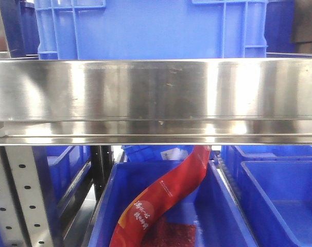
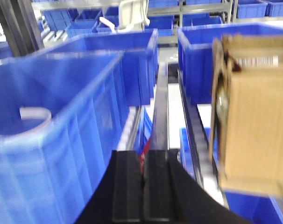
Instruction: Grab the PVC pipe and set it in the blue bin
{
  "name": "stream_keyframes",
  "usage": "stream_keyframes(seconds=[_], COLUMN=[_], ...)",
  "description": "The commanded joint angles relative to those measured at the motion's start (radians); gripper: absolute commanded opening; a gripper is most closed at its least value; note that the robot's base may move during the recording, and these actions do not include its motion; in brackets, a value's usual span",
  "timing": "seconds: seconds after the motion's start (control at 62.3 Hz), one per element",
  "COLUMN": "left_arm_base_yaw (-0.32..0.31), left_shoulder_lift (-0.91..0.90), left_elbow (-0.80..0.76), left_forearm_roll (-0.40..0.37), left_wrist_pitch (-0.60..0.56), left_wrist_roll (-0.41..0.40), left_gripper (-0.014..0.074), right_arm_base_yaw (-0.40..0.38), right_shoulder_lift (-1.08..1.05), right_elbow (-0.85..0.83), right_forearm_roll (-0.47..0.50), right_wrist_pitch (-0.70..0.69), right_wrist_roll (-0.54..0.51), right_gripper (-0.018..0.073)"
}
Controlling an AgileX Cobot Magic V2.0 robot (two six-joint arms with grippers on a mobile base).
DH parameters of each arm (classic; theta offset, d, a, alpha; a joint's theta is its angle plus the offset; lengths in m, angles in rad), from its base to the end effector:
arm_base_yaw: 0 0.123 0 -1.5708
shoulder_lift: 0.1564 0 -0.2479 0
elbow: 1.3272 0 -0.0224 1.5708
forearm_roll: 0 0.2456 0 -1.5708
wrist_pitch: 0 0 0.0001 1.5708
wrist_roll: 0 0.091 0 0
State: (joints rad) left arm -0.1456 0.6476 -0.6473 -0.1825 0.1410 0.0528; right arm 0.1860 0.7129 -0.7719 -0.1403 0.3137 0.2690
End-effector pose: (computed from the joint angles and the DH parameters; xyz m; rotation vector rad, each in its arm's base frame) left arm 0.1595 -0.0258 0.3403 0.0341 1.6271 -0.2312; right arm 0.1672 0.0275 0.3553 -0.0121 1.7393 0.1988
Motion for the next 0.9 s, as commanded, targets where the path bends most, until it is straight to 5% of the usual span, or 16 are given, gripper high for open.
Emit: stream_keyframes(seconds=[0.0, 0.883], left_arm_base_yaw=[0.006, 0.006], left_shoulder_lift=[-0.061, -0.115], left_elbow=[0.041, 0.059], left_forearm_roll=[0.005, 0.011], left_wrist_pitch=[-0.016, -0.025], left_wrist_roll=[-0.004, -0.004], left_gripper=[-0.0111, -0.0111], right_arm_base_yaw=[-0.006, -0.006], right_shoulder_lift=[-0.065, -0.160], right_elbow=[0.047, 0.058], right_forearm_roll=[-0.012, -0.012], right_wrist_pitch=[-0.050, -0.075], right_wrist_roll=[0.003, 0.003], right_gripper=[-0.0168, -0.0168])
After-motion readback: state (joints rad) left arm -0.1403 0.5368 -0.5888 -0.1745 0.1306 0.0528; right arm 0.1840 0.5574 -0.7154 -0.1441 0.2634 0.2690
